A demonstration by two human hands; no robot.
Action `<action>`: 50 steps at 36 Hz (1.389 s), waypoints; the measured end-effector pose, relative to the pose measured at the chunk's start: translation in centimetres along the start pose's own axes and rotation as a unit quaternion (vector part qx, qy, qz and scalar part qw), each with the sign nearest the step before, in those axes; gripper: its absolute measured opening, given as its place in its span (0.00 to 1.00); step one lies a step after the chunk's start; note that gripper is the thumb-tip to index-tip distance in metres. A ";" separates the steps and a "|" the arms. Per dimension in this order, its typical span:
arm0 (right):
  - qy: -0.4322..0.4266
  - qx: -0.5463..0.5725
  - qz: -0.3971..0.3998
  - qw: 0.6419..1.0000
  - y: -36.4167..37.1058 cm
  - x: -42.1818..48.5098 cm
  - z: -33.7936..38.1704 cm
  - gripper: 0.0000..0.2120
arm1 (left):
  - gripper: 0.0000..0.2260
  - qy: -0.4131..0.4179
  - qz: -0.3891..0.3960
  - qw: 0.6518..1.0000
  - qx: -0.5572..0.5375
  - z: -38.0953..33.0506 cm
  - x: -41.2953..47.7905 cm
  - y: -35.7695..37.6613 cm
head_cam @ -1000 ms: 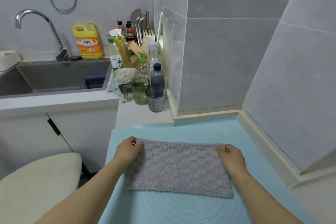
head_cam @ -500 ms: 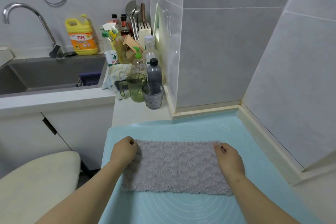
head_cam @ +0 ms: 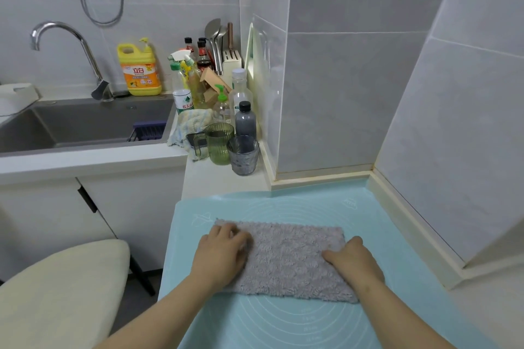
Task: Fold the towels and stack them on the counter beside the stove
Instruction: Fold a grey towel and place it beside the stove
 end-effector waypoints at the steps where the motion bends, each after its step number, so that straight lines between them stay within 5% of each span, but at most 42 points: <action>1: 0.003 -0.008 0.003 1.000 0.1 -0.1 -0.2 0.26 | 0.10 0.002 0.004 0.999 0.032 -0.1 -0.3 0.3; 6: 0.006 0.086 0.041 0.995 0.4 -0.2 -0.8 0.12 | 0.19 0.025 -0.008 0.993 0.117 -2.0 -0.8 -0.2; 9: 0.008 0.129 0.055 0.990 0.2 -0.2 -0.7 0.13 | 0.24 0.073 0.027 0.993 0.092 -4.3 -0.6 -0.1; 13: 0.030 0.223 0.086 0.970 -0.1 -0.7 -0.3 0.09 | 0.16 0.096 0.113 0.988 0.034 -5.8 -1.0 1.1; 20: -0.018 0.349 0.177 0.920 -0.2 -2.9 3.8 0.06 | 0.18 -0.059 0.226 0.955 -0.182 -5.2 0.5 1.1; 22: -0.029 0.365 0.181 0.913 -0.2 -3.5 5.3 0.05 | 0.12 -0.140 0.197 0.911 -0.335 -4.9 1.0 0.1; 26: -0.052 0.387 0.228 0.892 1.5 -5.0 8.4 0.04 | 0.09 -0.347 0.209 0.664 -0.629 -5.1 0.0 0.1; 28: -0.061 0.383 0.262 0.884 2.7 -6.2 9.6 0.05 | 0.13 -0.376 0.213 0.615 -0.659 -4.9 -0.2 0.1; 30: -0.060 0.386 0.295 0.872 3.8 -7.3 10.4 0.05 | 0.17 -0.391 0.206 0.603 -0.664 -4.2 -0.2 0.2; 33: -0.036 0.425 0.321 0.845 5.0 -7.9 10.6 0.13 | 0.21 -0.407 0.193 0.625 -0.637 -2.9 -0.6 0.4; 37: -0.017 0.441 0.318 0.839 5.6 -8.0 10.0 0.23 | 0.16 -0.353 0.166 0.759 -0.521 -1.4 -0.5 -0.5; 39: -0.009 0.441 0.284 0.851 5.3 -7.5 9.6 0.21 | 0.17 -0.336 0.146 0.794 -0.486 -0.8 -0.4 -0.8; 46: -0.013 0.394 0.192 0.899 4.0 -6.1 8.7 0.09 | 0.34 -0.306 0.058 0.844 -0.436 3.0 -0.3 -2.7; 50: -0.045 0.346 0.185 0.919 4.8 -6.6 9.3 0.10 | 0.26 -0.261 0.060 0.888 -0.374 3.7 -0.9 -2.9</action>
Point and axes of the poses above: each hand's wrist, its own x-axis towards the middle knuckle, its own y-axis out of the palm, z = x × y, the point moved 9 cm from there along x, towards the middle knuckle, and after that the axes turned 4 degrees about -z, right-handed, at the moved point
